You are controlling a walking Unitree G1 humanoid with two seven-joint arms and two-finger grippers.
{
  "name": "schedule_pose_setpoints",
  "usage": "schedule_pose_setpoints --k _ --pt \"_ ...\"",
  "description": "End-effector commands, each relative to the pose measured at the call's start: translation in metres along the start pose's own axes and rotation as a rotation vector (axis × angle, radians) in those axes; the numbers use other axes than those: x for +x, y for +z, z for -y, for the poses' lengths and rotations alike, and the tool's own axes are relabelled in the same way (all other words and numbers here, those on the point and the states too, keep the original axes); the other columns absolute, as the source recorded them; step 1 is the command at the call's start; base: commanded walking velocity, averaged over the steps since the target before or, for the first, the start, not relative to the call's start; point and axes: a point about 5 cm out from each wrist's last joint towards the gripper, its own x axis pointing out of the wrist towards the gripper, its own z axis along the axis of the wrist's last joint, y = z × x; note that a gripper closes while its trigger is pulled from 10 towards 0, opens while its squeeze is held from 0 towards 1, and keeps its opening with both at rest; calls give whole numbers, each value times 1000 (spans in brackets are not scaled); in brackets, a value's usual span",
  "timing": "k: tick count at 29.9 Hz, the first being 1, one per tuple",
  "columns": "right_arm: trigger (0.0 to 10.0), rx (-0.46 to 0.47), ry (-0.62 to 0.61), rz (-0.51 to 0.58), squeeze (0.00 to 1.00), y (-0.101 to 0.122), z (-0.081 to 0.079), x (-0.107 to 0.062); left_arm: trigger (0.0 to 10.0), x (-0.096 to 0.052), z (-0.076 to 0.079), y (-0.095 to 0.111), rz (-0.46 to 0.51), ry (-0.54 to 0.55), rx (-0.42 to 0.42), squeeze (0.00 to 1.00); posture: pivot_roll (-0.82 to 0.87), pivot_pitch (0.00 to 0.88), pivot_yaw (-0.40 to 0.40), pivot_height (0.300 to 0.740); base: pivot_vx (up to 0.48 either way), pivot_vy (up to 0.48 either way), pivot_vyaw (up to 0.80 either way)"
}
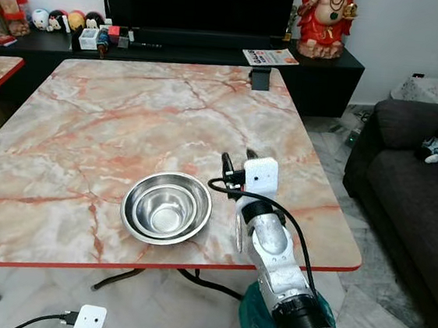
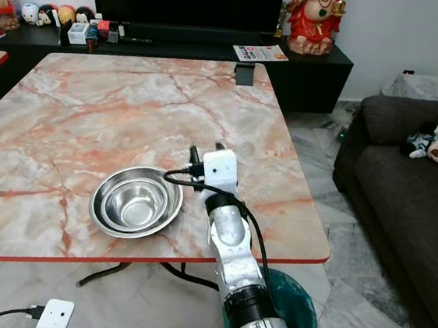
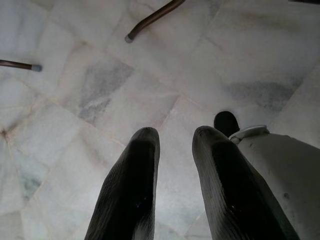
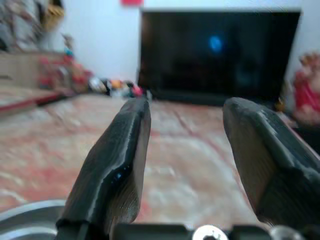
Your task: Setting the table
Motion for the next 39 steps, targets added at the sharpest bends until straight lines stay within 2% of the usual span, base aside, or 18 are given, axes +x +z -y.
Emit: schedule_pose_setpoints --k 1,7,13,24,28,39 --pt "10000 11 14 36 0 5 -3 -1 10000 0 1 2 11 -5 1 0 -20 0 25 727 0 0 0" --pt "10000 -7 -12 3 0 -5 2 -7 10000 1 5 6 33 -14 -40 0 -20 0 27 727 0 0 0" --pt "10000 -8 -23 21 0 -3 6 -6 10000 0 5 4 23 -17 -32 0 -24 0 28 727 0 480 0" --pt "10000 -2 -11 28 0 -2 4 -6 10000 1 2 5 19 -5 -38 0 -14 0 24 727 0 480 0" --pt "10000 -26 7 54 0 1 2 -6 10000 1 1 3 14 -4 -36 0 -13 0 27 727 0 480 0" --pt "10000 -15 12 54 0 1 0 -5 10000 0 0 2 9 2 -36 0 -7 0 25 727 0 480 551"
